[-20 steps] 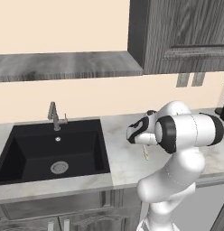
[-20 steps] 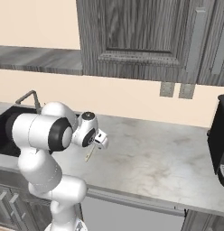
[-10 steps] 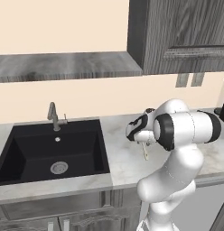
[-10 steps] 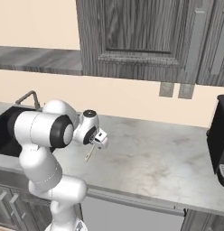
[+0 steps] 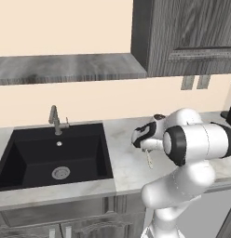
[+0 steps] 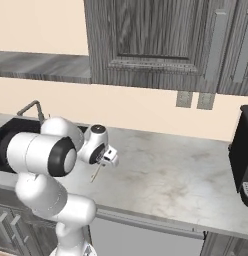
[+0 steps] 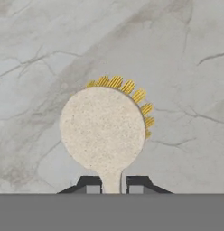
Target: Grab the spray bottle from the cabinet, then place it next to the cutting board for sanitizing. Then grab the dish brush from the countertop next to the sink and place it next to the cutting board.
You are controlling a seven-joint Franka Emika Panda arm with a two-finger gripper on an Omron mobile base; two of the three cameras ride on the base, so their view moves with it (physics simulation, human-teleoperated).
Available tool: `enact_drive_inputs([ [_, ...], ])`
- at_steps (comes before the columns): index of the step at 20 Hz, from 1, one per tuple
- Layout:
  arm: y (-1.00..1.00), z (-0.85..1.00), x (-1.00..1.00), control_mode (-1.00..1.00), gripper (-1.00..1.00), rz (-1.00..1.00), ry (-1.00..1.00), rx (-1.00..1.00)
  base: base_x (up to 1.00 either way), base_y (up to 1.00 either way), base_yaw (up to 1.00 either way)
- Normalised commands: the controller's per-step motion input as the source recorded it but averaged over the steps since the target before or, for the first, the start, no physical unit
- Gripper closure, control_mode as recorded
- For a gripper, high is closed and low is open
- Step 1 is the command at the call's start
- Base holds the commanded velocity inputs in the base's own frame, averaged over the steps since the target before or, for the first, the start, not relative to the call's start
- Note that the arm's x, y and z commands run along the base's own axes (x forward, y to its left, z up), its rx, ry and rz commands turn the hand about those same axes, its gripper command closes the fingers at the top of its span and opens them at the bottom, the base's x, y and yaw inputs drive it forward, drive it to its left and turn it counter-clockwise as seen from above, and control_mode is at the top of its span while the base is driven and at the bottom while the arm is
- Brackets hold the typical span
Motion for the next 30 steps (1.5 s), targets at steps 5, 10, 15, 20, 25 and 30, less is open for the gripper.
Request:
enact_drive_inputs([
  [5,0.00,0.14,-0.57,-1.00,1.00,0.08,0.00,0.00,0.00,0.00,0.00],
  [10,-0.05,0.64,-0.66,-1.00,1.00,0.02,-0.11,0.00,0.00,0.00,0.00],
  [15,0.00,0.65,-0.55,-1.00,1.00,0.00,-0.38,0.00,0.00,0.00,0.00],
  [20,0.00,0.63,-0.58,-1.00,1.00,0.02,-0.32,0.00,0.00,0.00,0.00],
  [25,0.00,0.62,-0.37,-1.00,1.00,0.00,-0.23,0.00,0.00,0.00,0.00],
  [30,0.00,0.79,-0.48,-1.00,1.00,0.00,-0.25,0.00,0.00,0.00,0.00],
])
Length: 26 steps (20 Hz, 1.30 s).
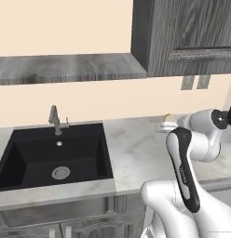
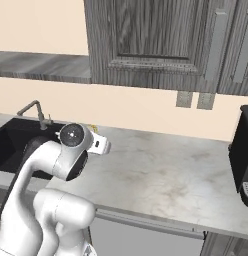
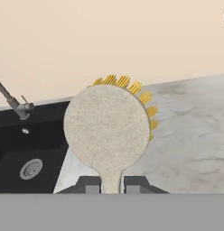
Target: Grab the spray bottle from the cabinet, then place it next to the cutting board for sanitizing. Then grab the dish brush from the countertop next to the sink and place it next to the cutting board.
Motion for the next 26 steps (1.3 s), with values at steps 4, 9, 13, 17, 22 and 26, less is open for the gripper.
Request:
enact_drive_inputs([
  [4,0.00,0.76,-0.54,-1.00,1.00,0.00,-0.17,0.02,0.00,0.00,0.00],
  [9,-0.02,0.31,-0.54,-1.00,1.00,0.01,-0.08,0.02,0.00,0.00,0.00],
  [13,0.08,0.44,-0.33,-1.00,1.00,0.00,-0.14,0.00,0.00,0.00,0.00],
  [17,0.21,0.42,-0.20,-1.00,1.00,0.05,-0.11,0.05,0.00,0.00,0.00],
  [22,0.12,0.23,-0.27,-1.00,1.00,0.08,-0.10,0.07,0.00,0.00,0.00],
  [26,0.09,0.25,-0.38,-1.00,1.00,0.07,-0.10,0.05,0.00,0.00,0.00],
])
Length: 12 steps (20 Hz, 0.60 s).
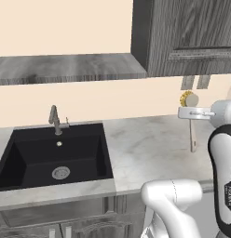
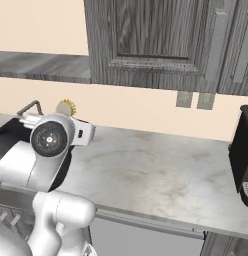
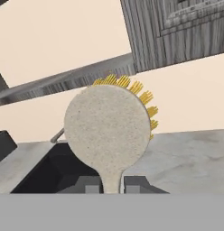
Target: Grab the spray bottle from the cabinet, then place it next to the cutting board for sanitizing. Then grab the dish brush from the countertop next to the sink and place it next to the cutting board.
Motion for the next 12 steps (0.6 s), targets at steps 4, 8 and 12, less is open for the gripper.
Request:
enact_drive_inputs([
  [4,0.00,0.07,-0.11,1.00,1.00,0.01,-0.03,0.01,-0.34,0.01,0.00],
  [8,0.00,0.00,0.00,1.00,1.00,0.00,0.00,0.00,-0.51,0.52,0.04],
  [12,0.00,0.00,0.00,1.00,1.00,0.00,0.00,0.00,-0.73,1.00,0.16],
])
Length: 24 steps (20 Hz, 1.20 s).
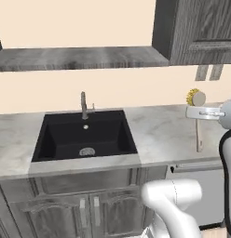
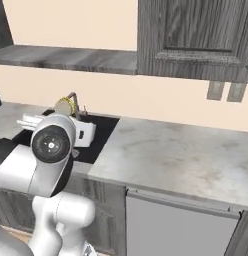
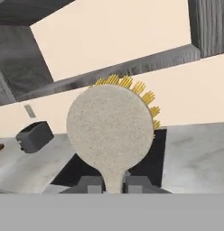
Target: Grab the spray bottle from the cabinet, then place it next to the cutting board for sanitizing. Then grab the dish brush from the countertop next to the sink and place it next to the cutting board.
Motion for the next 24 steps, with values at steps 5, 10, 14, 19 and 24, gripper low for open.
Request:
enact_drive_inputs([
  [5,0.00,0.00,0.00,1.00,1.00,0.00,0.00,0.00,-0.77,1.00,0.13],
  [10,0.00,0.00,0.00,1.00,1.00,0.00,0.00,0.00,-0.33,1.00,0.08],
  [14,0.00,0.00,0.00,1.00,1.00,0.00,0.00,0.00,-0.04,1.00,0.02],
  [19,0.00,0.00,0.00,1.00,1.00,0.00,0.00,0.00,-0.04,1.00,0.01],
  [24,0.00,0.00,0.00,1.00,1.00,0.00,0.00,0.00,-0.06,1.00,-0.01],
])
